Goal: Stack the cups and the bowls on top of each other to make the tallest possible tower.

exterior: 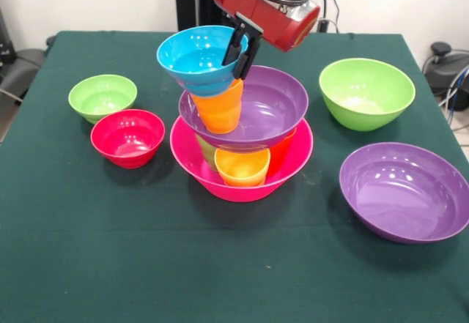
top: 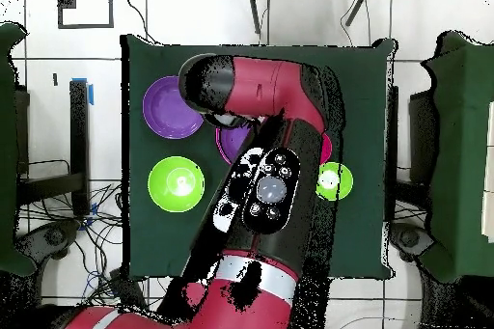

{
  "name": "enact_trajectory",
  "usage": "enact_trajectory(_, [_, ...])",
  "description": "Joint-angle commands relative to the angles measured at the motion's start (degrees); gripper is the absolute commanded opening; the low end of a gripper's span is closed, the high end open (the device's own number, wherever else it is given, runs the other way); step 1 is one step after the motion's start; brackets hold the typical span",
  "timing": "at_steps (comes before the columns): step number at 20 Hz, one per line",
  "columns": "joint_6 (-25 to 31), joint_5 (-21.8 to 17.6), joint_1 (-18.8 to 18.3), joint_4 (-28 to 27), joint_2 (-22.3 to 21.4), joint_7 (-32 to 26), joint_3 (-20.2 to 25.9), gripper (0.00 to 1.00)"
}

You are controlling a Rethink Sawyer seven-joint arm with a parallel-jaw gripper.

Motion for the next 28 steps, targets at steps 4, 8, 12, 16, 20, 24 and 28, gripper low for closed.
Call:
enact_trajectory(4, [5.8, 1.2, 1.8, 6.6, 0.5, 11.3, 0.8, 0.0])
enact_trajectory(8, [4.9, 1.7, 1.9, 8.1, 0.3, 11.0, 0.7, 0.0])
enact_trajectory(12, [3.4, 2.8, 2.6, 10.2, -0.2, 11.2, 0.9, 0.0])
enact_trajectory(16, [2.2, 3.7, 3.6, 12.2, -0.6, 11.5, 0.5, 0.0])
enact_trajectory(20, [1.3, 4.4, 4.4, 13.6, -0.8, 11.5, 0.3, 0.0])
enact_trajectory(24, [-0.8, 5.0, 4.8, 14.3, -0.6, 11.9, 0.2, 0.0])
enact_trajectory(28, [-3.9, 5.0, 4.6, 13.9, 0.4, 11.4, 0.2, 0.0])
